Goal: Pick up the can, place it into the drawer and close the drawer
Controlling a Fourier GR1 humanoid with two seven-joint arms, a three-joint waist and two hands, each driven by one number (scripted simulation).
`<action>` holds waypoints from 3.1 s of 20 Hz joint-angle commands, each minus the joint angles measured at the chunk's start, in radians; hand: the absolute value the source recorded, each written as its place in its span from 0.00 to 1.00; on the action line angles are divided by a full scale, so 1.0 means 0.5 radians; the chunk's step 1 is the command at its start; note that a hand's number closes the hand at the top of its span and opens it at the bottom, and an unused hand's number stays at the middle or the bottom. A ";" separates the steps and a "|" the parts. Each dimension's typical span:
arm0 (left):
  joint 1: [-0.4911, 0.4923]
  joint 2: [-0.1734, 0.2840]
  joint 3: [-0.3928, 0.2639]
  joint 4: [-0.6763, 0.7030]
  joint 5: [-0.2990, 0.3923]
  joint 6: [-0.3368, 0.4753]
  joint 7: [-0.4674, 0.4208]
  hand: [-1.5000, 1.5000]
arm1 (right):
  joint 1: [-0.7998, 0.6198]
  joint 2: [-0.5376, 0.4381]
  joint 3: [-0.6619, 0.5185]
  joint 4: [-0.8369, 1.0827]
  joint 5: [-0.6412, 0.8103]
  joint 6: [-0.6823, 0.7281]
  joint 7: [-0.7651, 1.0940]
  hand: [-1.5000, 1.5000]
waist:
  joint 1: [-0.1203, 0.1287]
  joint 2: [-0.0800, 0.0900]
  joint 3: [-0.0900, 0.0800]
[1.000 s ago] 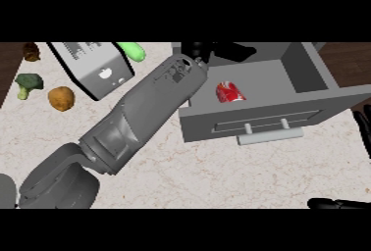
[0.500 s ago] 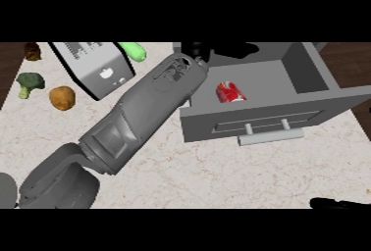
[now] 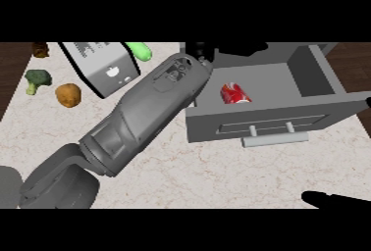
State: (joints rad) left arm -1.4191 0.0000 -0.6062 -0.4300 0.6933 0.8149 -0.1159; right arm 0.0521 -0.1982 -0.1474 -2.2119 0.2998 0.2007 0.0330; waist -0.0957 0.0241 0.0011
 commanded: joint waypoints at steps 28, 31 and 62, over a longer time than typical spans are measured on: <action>0.194 0.447 -0.054 -0.651 -0.208 0.031 0.457 0.00 | -0.687 0.098 0.381 1.752 1.574 -0.948 -0.188 0.00 | 0.258 -0.056 -0.001; 0.231 0.555 -0.074 -0.800 -0.213 0.013 0.565 0.00 | -0.783 0.117 0.338 2.033 1.631 -1.114 -0.243 0.00 | 0.306 -0.056 0.000; 1.016 0.997 -0.018 -1.659 -0.366 -0.090 0.695 0.00 | -2.134 0.027 -0.127 3.765 1.840 -1.941 -0.267 0.00 | 0.348 0.004 0.001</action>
State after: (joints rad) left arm -0.9530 0.4939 -0.6318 -1.2475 0.5146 0.7877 0.2516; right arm -0.9203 -0.1866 -0.1997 -0.4220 1.2158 -0.7713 -0.0921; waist 0.0683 0.0071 -0.0012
